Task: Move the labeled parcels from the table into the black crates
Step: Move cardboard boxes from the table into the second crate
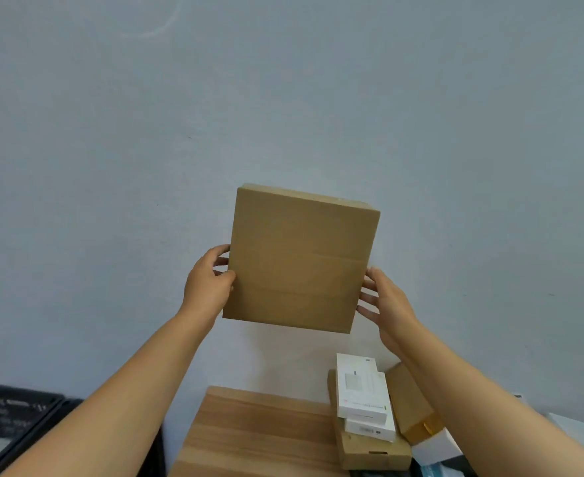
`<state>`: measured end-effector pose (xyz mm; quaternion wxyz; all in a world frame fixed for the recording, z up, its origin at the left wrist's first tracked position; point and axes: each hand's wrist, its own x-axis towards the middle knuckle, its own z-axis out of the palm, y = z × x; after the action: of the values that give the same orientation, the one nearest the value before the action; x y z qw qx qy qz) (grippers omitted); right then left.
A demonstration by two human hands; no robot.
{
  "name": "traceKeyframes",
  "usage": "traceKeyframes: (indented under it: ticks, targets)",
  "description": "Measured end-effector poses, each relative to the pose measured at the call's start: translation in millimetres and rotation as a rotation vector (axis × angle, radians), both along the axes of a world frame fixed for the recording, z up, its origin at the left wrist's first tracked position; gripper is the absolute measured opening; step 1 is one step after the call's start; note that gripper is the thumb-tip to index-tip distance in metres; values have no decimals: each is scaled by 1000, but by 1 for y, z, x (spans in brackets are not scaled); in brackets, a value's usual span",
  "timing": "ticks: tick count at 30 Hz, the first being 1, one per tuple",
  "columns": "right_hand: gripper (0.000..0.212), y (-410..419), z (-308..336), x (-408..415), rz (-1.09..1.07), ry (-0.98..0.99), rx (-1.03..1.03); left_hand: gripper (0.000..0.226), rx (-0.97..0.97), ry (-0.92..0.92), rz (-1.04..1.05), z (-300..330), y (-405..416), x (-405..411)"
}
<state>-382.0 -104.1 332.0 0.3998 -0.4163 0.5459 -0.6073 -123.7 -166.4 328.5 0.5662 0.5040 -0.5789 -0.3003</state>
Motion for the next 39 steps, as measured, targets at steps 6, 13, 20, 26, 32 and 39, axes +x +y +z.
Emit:
traceKeyframes:
  ticks: [6,13,20,26,32,39]
  targets:
    - [48,-3,4,-11,-39,-52,-17,25,94,225,-120,13,2,-6]
    - [30,-3,8,-23,-43,-139,-78,27,123,436,-227,19,2,-9]
    - [37,-3,7,-35,15,-121,-86,59,165,351,-401,11,-12,2]
    - [60,-3,4,-42,58,-66,2,73,151,293,-430,16,-9,-2]
    - [32,-2,-1,-48,123,-45,16,52,189,209,-468,10,-16,-2]
    - [38,3,-2,-49,159,-24,-2,59,166,210,-480,6,-8,-7]
